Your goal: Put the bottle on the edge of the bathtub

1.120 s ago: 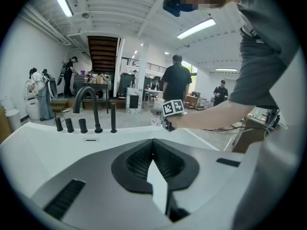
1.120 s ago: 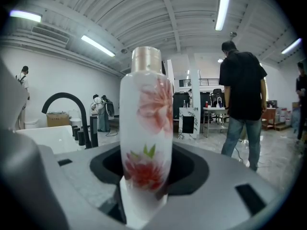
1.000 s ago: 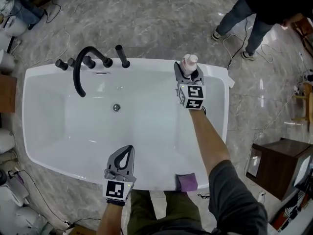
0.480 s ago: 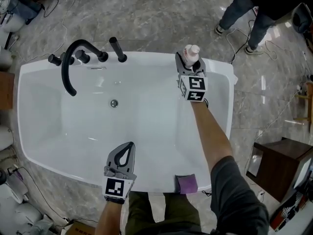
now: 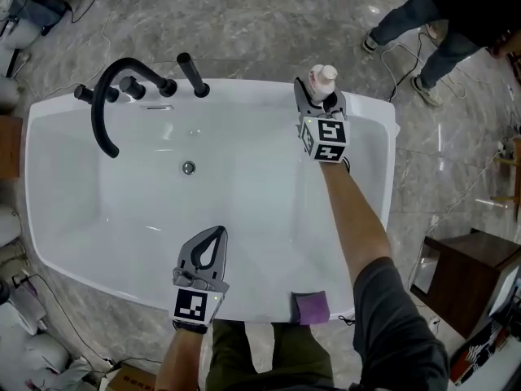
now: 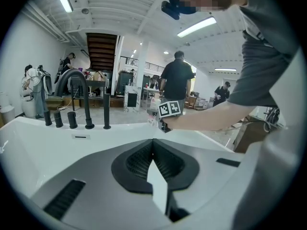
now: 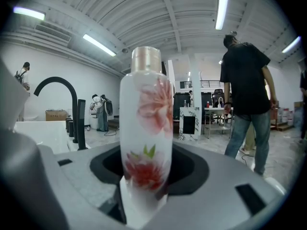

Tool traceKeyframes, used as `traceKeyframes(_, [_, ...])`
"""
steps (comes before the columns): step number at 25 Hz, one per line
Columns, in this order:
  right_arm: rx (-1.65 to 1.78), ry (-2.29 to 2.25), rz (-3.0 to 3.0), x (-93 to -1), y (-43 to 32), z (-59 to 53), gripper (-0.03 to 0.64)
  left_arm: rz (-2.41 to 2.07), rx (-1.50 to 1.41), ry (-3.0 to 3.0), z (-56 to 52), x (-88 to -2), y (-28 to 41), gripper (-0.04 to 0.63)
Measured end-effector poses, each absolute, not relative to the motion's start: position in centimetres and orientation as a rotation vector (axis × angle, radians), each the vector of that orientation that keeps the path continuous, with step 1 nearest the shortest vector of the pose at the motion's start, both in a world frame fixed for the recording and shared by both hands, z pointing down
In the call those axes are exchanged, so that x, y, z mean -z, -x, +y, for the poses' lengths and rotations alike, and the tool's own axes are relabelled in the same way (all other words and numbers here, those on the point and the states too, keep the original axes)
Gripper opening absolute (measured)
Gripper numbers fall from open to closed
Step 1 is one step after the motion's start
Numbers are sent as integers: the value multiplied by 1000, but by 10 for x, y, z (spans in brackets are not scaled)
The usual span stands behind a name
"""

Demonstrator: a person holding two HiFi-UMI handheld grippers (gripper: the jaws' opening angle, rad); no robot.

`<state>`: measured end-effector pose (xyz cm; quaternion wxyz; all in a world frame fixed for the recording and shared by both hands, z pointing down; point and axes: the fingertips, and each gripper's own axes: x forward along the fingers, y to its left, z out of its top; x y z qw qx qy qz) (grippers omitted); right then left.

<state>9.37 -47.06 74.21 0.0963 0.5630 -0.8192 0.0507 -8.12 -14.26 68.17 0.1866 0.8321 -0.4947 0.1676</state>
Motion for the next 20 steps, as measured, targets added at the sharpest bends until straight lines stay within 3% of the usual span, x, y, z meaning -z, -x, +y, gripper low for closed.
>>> traceKeyframes(20, [-167, -1696, -2401, -747, -90, -476, 229, -1402, -478, -2327, -141, -685, 87, -2])
